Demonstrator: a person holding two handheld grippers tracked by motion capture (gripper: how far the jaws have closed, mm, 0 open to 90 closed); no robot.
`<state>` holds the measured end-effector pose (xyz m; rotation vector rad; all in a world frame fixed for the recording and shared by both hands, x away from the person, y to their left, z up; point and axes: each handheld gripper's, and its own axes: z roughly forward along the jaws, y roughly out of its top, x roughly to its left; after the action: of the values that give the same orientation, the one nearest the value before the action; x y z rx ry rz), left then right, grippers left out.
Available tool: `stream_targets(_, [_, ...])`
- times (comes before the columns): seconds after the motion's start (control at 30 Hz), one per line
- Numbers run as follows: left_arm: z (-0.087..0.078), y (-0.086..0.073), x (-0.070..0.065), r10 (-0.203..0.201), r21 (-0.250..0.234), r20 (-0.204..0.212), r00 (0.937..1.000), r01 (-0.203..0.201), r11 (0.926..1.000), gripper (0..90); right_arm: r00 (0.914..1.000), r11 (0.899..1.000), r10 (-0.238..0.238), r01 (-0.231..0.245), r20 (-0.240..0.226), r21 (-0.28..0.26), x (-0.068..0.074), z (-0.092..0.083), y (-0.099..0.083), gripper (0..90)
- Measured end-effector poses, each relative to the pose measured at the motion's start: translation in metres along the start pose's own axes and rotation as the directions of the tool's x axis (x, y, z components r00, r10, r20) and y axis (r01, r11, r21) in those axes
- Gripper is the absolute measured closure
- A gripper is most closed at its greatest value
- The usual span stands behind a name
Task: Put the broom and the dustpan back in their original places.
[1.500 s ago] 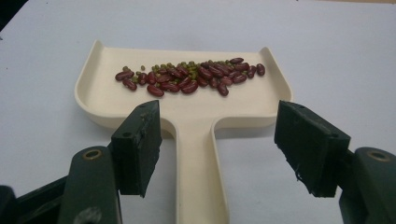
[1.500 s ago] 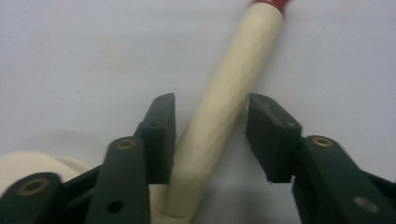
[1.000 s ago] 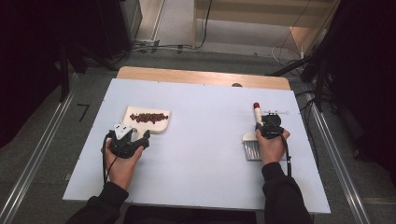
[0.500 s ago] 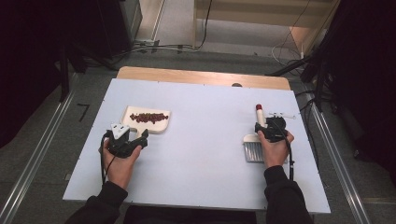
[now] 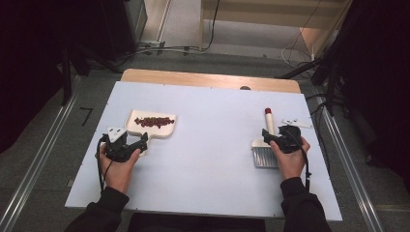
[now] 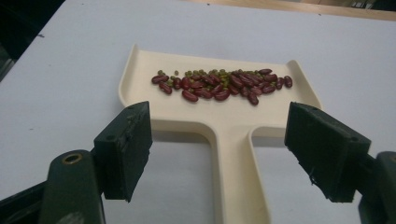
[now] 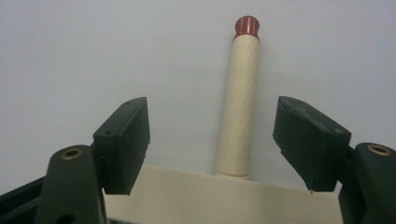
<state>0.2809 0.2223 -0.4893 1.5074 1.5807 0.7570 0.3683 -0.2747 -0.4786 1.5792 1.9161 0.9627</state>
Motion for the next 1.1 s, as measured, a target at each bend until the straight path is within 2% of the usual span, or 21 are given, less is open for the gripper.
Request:
stream_targets(0.3, [-0.005,0.001,0.014,-0.028,0.008,-0.01,0.9996,0.028,0.9996,21.8,0.9999,1.0,0.012,-0.012,-0.005,-0.027,-0.019,-0.021,-0.012,24.1])
stream_targets(0.57, [-0.009,-0.001,0.023,-0.024,0.039,-0.004,0.9997,0.024,0.999,20.5,0.9994,0.999,0.034,-0.034,0.001,-0.032,-0.034,-0.035,-0.022,24.1])
stream_targets(1.1, [-0.016,-0.009,0.037,-0.029,0.087,-0.001,0.9996,0.029,0.9958,19.6,0.9994,0.999,0.03,-0.029,0.018,-0.017,-0.044,-0.05,-0.038,24.0])
